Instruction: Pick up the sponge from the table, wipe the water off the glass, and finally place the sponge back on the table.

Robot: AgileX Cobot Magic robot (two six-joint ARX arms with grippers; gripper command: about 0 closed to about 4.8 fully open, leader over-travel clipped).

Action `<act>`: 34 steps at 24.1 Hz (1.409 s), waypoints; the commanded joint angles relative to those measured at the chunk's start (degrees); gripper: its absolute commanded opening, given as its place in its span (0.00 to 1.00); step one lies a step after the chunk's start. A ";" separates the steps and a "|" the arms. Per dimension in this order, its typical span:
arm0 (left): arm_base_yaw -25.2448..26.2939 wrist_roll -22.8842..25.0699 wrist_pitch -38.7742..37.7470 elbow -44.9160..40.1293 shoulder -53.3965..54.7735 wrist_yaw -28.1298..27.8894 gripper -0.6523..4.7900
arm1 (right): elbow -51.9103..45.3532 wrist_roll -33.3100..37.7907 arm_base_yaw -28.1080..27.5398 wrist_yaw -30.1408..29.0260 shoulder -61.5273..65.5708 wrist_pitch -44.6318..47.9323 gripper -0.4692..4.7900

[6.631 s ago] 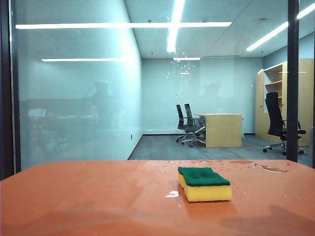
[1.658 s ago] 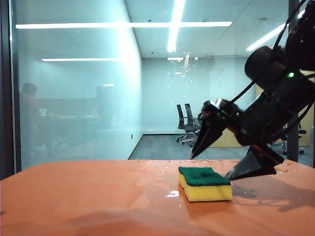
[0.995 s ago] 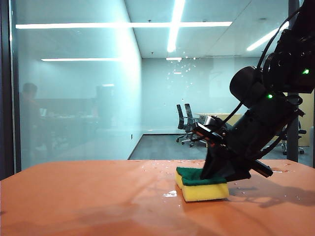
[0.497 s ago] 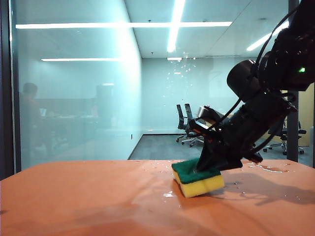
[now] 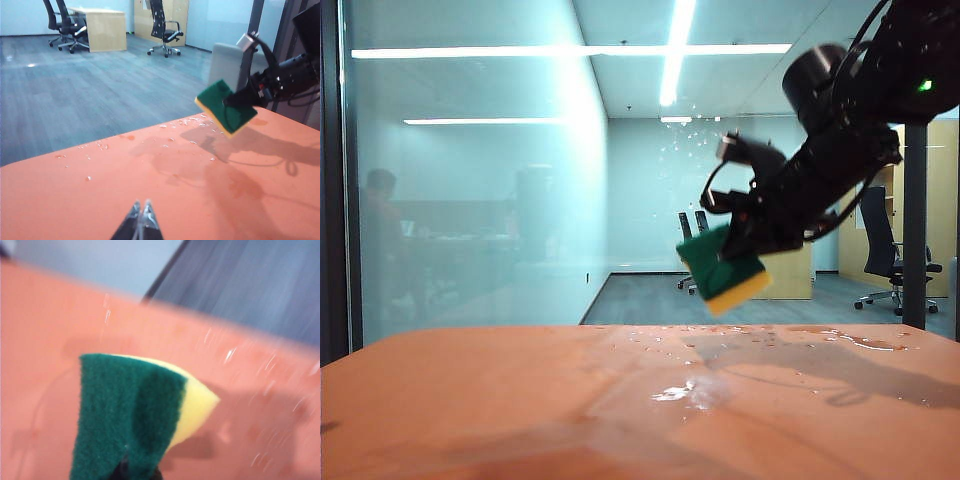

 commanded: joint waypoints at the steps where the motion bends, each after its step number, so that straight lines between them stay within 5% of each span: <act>1: 0.00 0.28 1.86 0.22 0.09 0.22 0.11 | 0.48 -2.08 0.02 1.51 -1.09 7.52 0.07; 8: 0.00 0.28 4.70 0.22 0.09 0.22 0.11 | 7.19 -11.96 -1.64 4.04 -1.03 8.85 0.07; 22: 0.00 0.94 7.23 0.22 0.09 0.20 0.11 | 18.69 -15.63 -8.81 -2.69 1.95 15.72 0.08; 34: 0.00 0.94 7.21 0.22 0.09 0.20 0.11 | 33.62 -15.47 -8.81 -6.38 12.02 14.95 0.08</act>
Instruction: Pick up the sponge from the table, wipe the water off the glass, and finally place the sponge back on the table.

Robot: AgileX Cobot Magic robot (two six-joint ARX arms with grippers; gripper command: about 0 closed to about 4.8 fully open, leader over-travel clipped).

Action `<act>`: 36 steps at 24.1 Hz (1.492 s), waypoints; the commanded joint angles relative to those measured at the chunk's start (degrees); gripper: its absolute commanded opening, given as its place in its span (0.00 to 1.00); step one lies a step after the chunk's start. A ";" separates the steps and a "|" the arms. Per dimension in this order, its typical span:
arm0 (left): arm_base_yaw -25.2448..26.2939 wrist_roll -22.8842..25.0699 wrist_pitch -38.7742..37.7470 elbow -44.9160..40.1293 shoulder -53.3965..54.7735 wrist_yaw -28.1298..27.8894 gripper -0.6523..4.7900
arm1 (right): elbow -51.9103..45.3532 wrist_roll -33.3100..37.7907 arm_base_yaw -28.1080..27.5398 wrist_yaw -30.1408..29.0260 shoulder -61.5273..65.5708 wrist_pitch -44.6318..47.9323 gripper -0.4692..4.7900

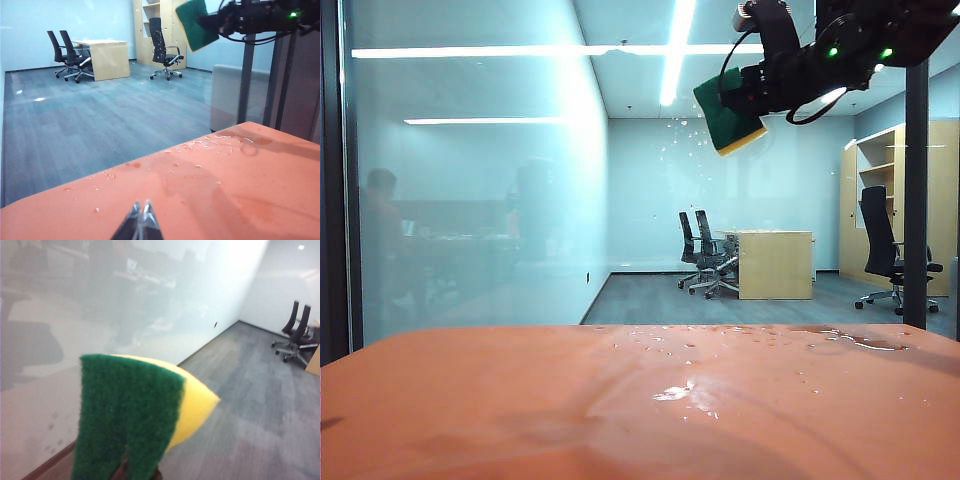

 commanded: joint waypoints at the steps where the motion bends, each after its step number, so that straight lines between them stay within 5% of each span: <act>1: 0.00 0.20 0.92 0.22 0.07 0.20 0.11 | 4.31 0.17 0.00 -1.64 2.40 -0.20 0.08; 25: 0.00 0.17 0.92 0.17 0.07 0.20 0.11 | 8.87 -4.42 -0.02 0.94 10.86 -13.99 0.07; 36: 0.02 0.20 0.94 0.17 0.07 0.17 0.11 | 9.14 -4.24 0.46 1.36 7.69 -9.03 0.08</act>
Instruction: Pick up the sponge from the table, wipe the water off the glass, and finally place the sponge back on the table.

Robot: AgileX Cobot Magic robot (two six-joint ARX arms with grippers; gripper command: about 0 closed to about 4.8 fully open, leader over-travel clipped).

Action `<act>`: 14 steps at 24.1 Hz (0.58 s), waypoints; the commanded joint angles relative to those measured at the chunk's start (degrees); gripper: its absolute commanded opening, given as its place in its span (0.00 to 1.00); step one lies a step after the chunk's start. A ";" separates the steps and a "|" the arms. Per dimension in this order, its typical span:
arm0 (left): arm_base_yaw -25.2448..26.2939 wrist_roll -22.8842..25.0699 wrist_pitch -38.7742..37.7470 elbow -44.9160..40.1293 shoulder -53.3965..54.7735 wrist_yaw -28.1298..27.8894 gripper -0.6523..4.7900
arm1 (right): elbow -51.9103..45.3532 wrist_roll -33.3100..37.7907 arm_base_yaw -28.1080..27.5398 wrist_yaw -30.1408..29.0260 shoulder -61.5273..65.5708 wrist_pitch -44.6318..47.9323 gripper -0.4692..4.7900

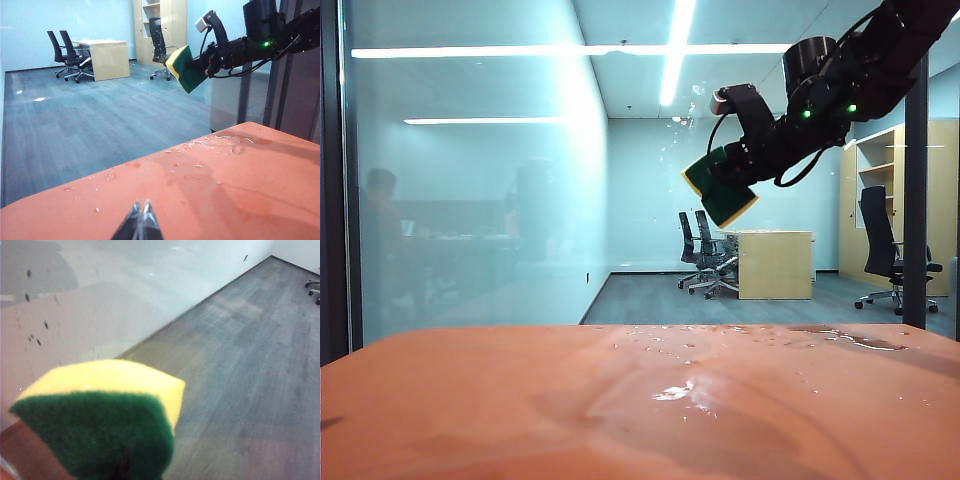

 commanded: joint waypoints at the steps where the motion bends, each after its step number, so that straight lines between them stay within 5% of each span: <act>1: 0.02 0.20 0.94 0.17 0.04 0.17 0.11 | 0.61 0.28 0.02 0.83 -3.10 5.01 0.07; 14: 0.00 0.20 0.96 0.17 0.04 0.17 0.11 | 4.44 1.99 0.59 -0.22 -5.64 5.77 0.07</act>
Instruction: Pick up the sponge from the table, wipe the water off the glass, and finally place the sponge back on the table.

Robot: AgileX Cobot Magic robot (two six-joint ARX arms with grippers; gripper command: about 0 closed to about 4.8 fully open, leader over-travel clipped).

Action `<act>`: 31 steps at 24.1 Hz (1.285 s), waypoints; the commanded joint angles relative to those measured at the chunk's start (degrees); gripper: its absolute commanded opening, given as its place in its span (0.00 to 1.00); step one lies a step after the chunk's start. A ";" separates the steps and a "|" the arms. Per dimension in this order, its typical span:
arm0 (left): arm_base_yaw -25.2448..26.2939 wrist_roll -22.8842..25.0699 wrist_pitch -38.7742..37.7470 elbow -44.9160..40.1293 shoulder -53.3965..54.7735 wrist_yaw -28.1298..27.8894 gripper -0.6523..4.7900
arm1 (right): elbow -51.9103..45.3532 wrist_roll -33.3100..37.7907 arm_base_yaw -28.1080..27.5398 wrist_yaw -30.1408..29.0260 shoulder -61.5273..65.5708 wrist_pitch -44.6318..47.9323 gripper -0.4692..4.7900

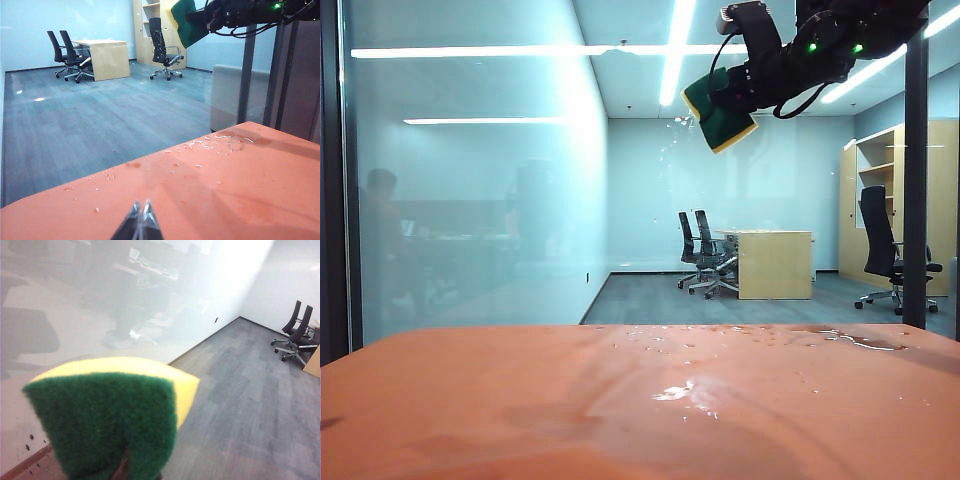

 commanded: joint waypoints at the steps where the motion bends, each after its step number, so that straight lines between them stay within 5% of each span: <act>1: 0.00 0.15 0.94 0.17 0.07 0.20 0.11 | 0.70 0.81 0.74 -0.85 -0.02 1.70 0.08; 24: 0.00 -0.07 0.92 0.17 0.07 0.24 0.11 | 0.70 0.59 2.25 -0.37 11.10 -11.82 0.07; 31: 0.00 -0.04 0.92 0.17 0.07 0.22 0.11 | 1.07 0.59 3.17 0.02 9.60 -9.03 0.07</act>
